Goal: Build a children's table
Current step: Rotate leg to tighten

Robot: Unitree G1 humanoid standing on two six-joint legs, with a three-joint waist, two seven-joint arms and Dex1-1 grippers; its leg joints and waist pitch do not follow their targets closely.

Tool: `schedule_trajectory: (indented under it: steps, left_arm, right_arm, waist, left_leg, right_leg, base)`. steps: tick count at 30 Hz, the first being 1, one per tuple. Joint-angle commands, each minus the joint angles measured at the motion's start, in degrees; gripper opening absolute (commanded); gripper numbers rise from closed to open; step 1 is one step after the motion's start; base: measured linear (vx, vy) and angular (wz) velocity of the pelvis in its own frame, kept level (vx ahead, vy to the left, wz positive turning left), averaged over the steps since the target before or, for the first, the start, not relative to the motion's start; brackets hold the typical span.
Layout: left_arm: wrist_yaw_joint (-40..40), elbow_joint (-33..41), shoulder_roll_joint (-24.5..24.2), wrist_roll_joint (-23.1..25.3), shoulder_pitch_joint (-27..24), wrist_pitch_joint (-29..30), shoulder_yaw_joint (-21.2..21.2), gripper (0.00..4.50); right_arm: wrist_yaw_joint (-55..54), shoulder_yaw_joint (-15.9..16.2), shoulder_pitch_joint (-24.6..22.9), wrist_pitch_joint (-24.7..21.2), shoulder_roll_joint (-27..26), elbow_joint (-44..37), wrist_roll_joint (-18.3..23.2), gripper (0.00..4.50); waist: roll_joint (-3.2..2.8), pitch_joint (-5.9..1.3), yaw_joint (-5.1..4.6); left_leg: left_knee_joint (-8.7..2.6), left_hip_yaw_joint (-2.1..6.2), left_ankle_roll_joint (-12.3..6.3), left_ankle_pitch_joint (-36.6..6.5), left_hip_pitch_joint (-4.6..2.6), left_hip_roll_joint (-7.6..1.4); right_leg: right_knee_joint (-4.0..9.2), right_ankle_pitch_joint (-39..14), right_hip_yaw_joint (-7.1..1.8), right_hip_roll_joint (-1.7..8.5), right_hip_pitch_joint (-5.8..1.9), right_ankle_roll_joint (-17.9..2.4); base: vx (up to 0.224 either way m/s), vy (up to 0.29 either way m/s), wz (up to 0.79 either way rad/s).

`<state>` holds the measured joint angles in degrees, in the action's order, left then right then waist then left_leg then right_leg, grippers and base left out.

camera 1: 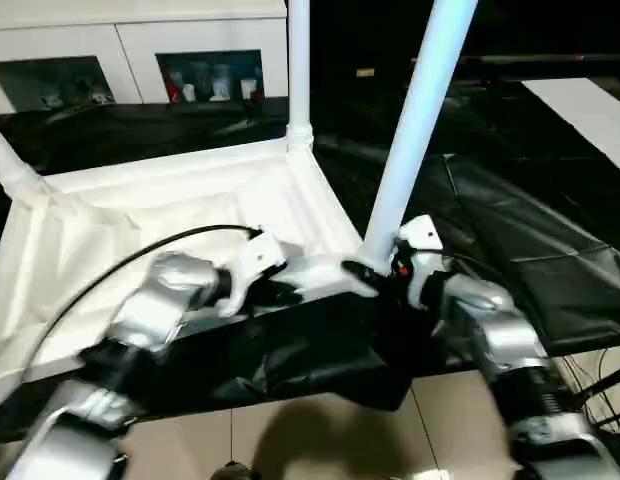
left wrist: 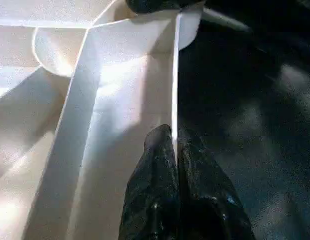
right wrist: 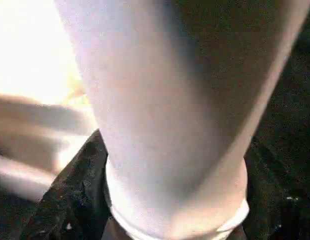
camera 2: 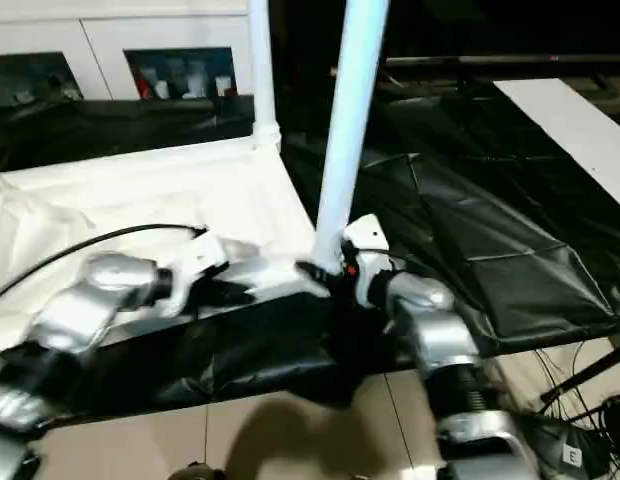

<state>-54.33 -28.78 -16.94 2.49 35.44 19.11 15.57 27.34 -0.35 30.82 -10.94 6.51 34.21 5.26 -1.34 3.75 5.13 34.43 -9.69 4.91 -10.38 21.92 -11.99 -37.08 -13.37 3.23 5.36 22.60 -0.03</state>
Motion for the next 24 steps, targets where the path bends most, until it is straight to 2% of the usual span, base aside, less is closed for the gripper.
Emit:
schedule_trajectory:
  steps: [1, 5, 9, 13, 15, 17, 18, 19, 20, 21, 22, 24]
  left_arm:
    - [8.33, -2.44, 3.76, -0.38, 2.68, 0.69, -1.97, 0.00]
    - [15.74, -6.70, 7.86, 0.65, 5.67, 1.15, -2.90, 0.00]
    - [16.70, -7.93, 9.37, 1.82, 6.28, -0.06, -1.76, 0.00]
    - [15.32, -7.80, 9.24, 2.11, 5.93, -0.65, -1.33, 0.00]
    - [14.98, -7.72, 8.90, 2.12, 5.82, -0.71, -1.22, 0.00]
    - [14.60, -7.91, 8.66, 2.07, 5.86, -1.19, -1.17, 0.00]
    - [11.83, -7.25, 7.41, 1.77, 5.47, -2.54, -0.81, 0.00]
    - [11.36, -7.12, 7.22, 1.73, 5.40, -2.79, -0.74, 0.00]
    - [10.71, -6.95, 6.96, 1.68, 5.31, -3.13, -0.65, 0.00]
    - [7.84, -5.50, 5.44, 1.42, 4.55, -3.93, -0.20, 0.00]
    - [7.84, -5.50, 5.44, 1.42, 4.55, -3.93, -0.20, 0.00]
    - [3.45, -3.30, 3.42, 0.61, 3.20, -5.08, 0.34, 0.00]
  right_arm:
    - [-3.74, 1.22, 0.15, -2.33, -4.67, 4.64, 1.53, 2.78]
    - [-14.60, -1.62, 4.23, 0.08, -8.62, 11.47, 1.22, 2.78]
    - [-19.75, -2.80, 7.39, 5.24, -10.75, 16.15, -0.03, 2.78]
    - [-11.90, -3.42, 7.95, 7.26, -11.64, 15.90, 1.97, 2.78]
    - [-8.99, -3.51, 7.69, 7.22, -11.64, 14.93, 2.92, 3.34]
    - [-8.38, -3.75, 7.68, 7.54, -11.55, 14.62, 3.32, 3.48]
    - [-5.76, -3.39, 7.30, 8.33, -10.26, 12.70, 3.93, 3.51]
    - [-5.40, -3.32, 7.28, 8.43, -10.05, 12.49, 4.01, 3.79]
    - [-4.90, -3.21, 7.25, 8.57, -9.75, 12.19, 4.12, 3.79]
    - [-1.17, -1.84, 6.62, 8.02, -7.51, 9.96, 4.11, 3.92]
    - [-1.17, -1.84, 6.62, 8.02, -7.51, 9.96, 4.11, 3.97]
    - [4.45, 0.49, 5.17, 7.69, -3.72, 7.14, 2.80, 4.26]
  waist:
    - [-0.26, -3.81, -0.14]
    - [-0.19, -3.89, -0.15]
    - [-0.12, -4.06, -0.14]
    - [0.00, -3.95, -0.12]
    - [0.02, -3.84, -0.16]
    - [0.04, -3.83, -0.15]
    - [0.00, -3.78, -0.15]
    - [0.14, -3.82, -0.27]
    - [0.14, -3.93, -0.46]
    - [0.10, -4.05, -0.57]
    - [0.16, -4.07, -0.68]
    - [0.06, -4.16, -0.68]
  left_leg:
    - [-4.18, -0.17, -0.35, -8.09, -1.12, -0.60]
    - [-4.33, -0.16, 0.72, -9.33, -1.20, -0.45]
    - [-4.26, -0.11, 0.06, -8.37, -0.80, -0.34]
    - [-4.23, -0.17, -1.21, -8.20, -0.64, -0.30]
    - [-4.32, -0.16, -1.65, -8.88, -0.64, -0.35]
    - [-4.33, -0.17, -1.95, -9.33, -0.64, -0.36]
    - [-4.35, -0.11, -2.41, -9.88, -0.54, -0.36]
    - [-4.35, -0.08, -2.63, -9.42, -0.29, -0.31]
    - [-4.34, 0.11, -2.73, -7.46, 0.06, -0.27]
    - [-4.13, 0.04, -3.18, -6.38, -0.18, -0.19]
    - [-4.03, -0.01, -3.52, -5.84, -0.09, -0.19]
    - [-3.79, -0.08, -4.71, -4.20, -0.12, -0.21]
  right_leg:
    - [4.37, -0.05, -2.14, 2.35, -2.93, -15.03]
    - [4.73, -2.18, -2.26, 2.31, -2.74, -13.78]
    - [4.62, -0.34, -2.20, 2.30, -2.83, -13.24]
    - [4.60, 0.90, -2.23, 2.19, -2.87, -13.07]
    - [4.73, 0.17, -2.22, 2.19, -2.81, -13.18]
    - [4.78, -0.19, -2.26, 2.24, -2.83, -13.29]
    - [4.83, -0.53, -2.25, 2.27, -2.88, -13.13]
    - [4.79, -0.08, -2.24, 2.26, -3.05, -12.95]
    - [4.45, 1.85, -2.13, 2.17, -3.28, -12.93]
    - [4.38, 3.59, -2.14, 2.03, -3.07, -13.51]
    - [4.26, 4.65, -2.16, 1.97, -3.11, -13.84]
    - [4.03, 7.73, -2.16, 1.96, -3.17, -14.92]
  base:
    - [0.000, 0.000, 0.00]
    - [0.000, 0.000, 0.00]
    - [0.000, 0.000, 0.00]
    - [0.000, 0.000, 0.00]
    - [0.000, 0.000, 0.00]
    - [0.000, 0.000, 0.00]
    - [0.000, 0.000, 0.00]
    - [0.000, 0.000, 0.00]
    - [0.000, 0.000, 0.00]
    - [0.000, 0.000, 0.00]
    - [0.000, 0.000, 0.00]
    - [0.000, 0.000, 0.00]
